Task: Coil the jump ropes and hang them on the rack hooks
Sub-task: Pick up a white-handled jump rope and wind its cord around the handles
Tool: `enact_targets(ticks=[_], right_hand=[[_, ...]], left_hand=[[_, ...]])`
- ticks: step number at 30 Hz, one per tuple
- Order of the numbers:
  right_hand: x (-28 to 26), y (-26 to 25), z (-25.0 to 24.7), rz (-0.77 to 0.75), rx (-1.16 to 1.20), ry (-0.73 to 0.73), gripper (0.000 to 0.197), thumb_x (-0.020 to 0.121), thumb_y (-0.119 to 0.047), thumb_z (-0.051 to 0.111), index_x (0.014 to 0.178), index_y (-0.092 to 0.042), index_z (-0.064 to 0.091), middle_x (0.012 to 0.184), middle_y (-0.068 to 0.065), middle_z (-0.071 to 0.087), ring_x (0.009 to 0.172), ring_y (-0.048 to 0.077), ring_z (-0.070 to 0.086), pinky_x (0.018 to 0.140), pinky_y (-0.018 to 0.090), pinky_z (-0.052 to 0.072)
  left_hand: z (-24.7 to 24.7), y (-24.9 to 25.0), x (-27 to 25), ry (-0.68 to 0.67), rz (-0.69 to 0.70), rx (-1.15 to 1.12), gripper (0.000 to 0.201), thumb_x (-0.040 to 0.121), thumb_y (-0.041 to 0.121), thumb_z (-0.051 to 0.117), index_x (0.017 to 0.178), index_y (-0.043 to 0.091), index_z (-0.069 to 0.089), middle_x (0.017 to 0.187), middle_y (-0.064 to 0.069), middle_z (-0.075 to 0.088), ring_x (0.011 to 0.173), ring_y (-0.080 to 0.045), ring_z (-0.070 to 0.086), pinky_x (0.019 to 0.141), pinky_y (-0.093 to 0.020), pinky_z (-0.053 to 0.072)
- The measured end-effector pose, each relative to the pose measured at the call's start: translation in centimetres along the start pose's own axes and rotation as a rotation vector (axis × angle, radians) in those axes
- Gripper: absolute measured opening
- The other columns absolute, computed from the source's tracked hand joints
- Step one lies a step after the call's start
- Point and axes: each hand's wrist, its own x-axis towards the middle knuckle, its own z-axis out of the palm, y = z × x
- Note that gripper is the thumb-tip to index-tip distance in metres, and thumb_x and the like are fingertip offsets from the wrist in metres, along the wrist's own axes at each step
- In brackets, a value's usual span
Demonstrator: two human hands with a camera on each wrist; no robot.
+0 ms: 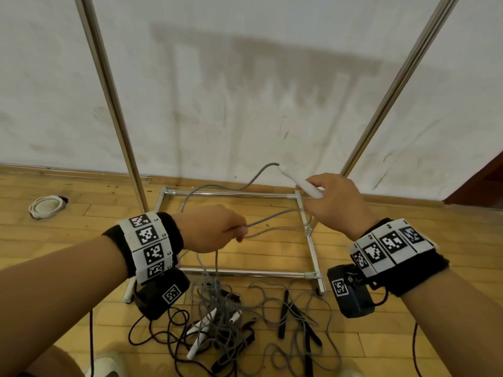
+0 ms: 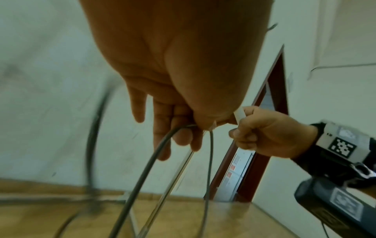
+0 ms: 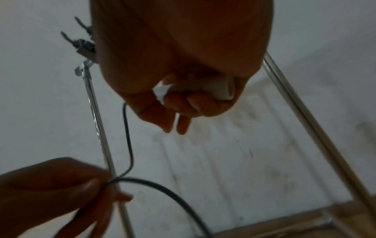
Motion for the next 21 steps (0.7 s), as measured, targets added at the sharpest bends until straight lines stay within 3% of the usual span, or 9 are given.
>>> enact_targets(ticks=[2, 4, 6, 8, 11, 14, 17, 19, 21], right_hand=[[-0.5, -0.6, 0.0, -0.051, 0.144, -0.016, 0.025, 0.078, -0.009, 0.065, 0.097, -0.023, 0.074, 0.088, -0.001, 0.068, 0.067, 0.015, 0.060, 0.058, 0.030, 0.047], [-0.9, -1.6, 0.2, -0.123, 0.267, -0.031, 0.030, 0.078, -0.011, 0.068, 0.101, -0.029, 0.073, 0.083, -0.010, 0.067, 0.058, 0.004, 0.056, 0.052, 0.017, 0.041], [-1.3, -2.7, 0.8, -0.166, 0.328, -0.076, 0.023, 0.081, -0.020, 0.073, 0.099, -0.034, 0.072, 0.073, -0.014, 0.065, 0.056, -0.001, 0.055, 0.051, 0.011, 0.038], [-1.7, -3.7, 1.5, -0.175, 0.381, -0.113, 0.014, 0.086, -0.028, 0.072, 0.089, -0.041, 0.070, 0.068, -0.012, 0.067, 0.053, 0.003, 0.056, 0.050, 0.015, 0.039], [-1.4, -4.1, 1.7, -0.139, 0.404, -0.068, 0.016, 0.091, -0.031, 0.067, 0.079, -0.023, 0.072, 0.071, 0.001, 0.071, 0.061, 0.016, 0.062, 0.059, 0.033, 0.047], [-0.8, -3.8, 1.1, -0.123, 0.406, 0.006, 0.028, 0.090, -0.034, 0.067, 0.078, -0.009, 0.069, 0.059, 0.007, 0.058, 0.051, 0.013, 0.048, 0.053, 0.031, 0.039], [-0.7, -3.6, 0.9, -0.137, 0.400, 0.031, 0.027, 0.090, -0.032, 0.068, 0.072, -0.012, 0.066, 0.051, -0.005, 0.046, 0.046, 0.009, 0.039, 0.050, 0.029, 0.034], [-0.7, -3.7, 0.9, -0.144, 0.376, 0.074, 0.032, 0.091, -0.032, 0.067, 0.071, -0.006, 0.063, 0.049, -0.007, 0.042, 0.045, 0.008, 0.036, 0.049, 0.027, 0.032], [-0.3, -3.6, 0.6, -0.144, 0.392, 0.164, 0.038, 0.092, -0.032, 0.066, 0.069, -0.001, 0.059, 0.049, -0.006, 0.040, 0.045, 0.007, 0.034, 0.047, 0.024, 0.030]], left_hand=[[-1.1, 0.6, -0.2, 0.108, 0.053, -0.016, 0.030, 0.106, 0.037, 0.036, 0.098, 0.028, 0.063, 0.073, 0.013, 0.056, 0.068, -0.001, 0.054, 0.063, -0.023, 0.039], [-2.1, 1.2, -0.3, 0.225, 0.108, -0.042, 0.027, 0.106, 0.033, 0.038, 0.097, 0.026, 0.062, 0.070, 0.012, 0.056, 0.065, -0.001, 0.054, 0.060, -0.021, 0.038], [-2.8, 1.9, -0.2, 0.342, 0.157, -0.088, 0.026, 0.106, 0.029, 0.040, 0.094, 0.024, 0.062, 0.064, 0.010, 0.054, 0.058, -0.004, 0.053, 0.056, -0.020, 0.035], [-3.1, 2.5, -0.1, 0.420, 0.156, -0.144, 0.028, 0.106, 0.028, 0.041, 0.089, 0.019, 0.062, 0.055, 0.009, 0.047, 0.050, -0.002, 0.050, 0.051, -0.016, 0.034], [-3.4, 2.5, 0.3, 0.475, 0.126, -0.279, 0.032, 0.105, 0.030, 0.044, 0.086, 0.015, 0.065, 0.050, 0.010, 0.046, 0.048, 0.001, 0.046, 0.051, -0.013, 0.035], [-2.7, 1.6, 0.2, 0.339, 0.076, -0.395, 0.029, 0.103, 0.037, 0.044, 0.088, 0.021, 0.063, 0.061, 0.014, 0.055, 0.055, -0.002, 0.050, 0.057, -0.017, 0.043], [-1.1, 0.9, 0.4, 0.128, 0.068, -0.453, 0.022, 0.105, 0.029, 0.043, 0.092, 0.020, 0.058, 0.085, 0.007, 0.068, 0.084, -0.013, 0.064, 0.084, -0.037, 0.054], [0.0, 0.6, 0.5, 0.044, 0.051, -0.435, 0.022, 0.106, 0.027, 0.041, 0.096, 0.021, 0.059, 0.093, 0.009, 0.070, 0.087, -0.006, 0.063, 0.085, -0.034, 0.053], [1.0, 0.1, 0.6, -0.027, 0.016, -0.393, 0.025, 0.107, 0.026, 0.039, 0.100, 0.019, 0.062, 0.097, 0.010, 0.069, 0.086, 0.001, 0.060, 0.080, -0.023, 0.047]])
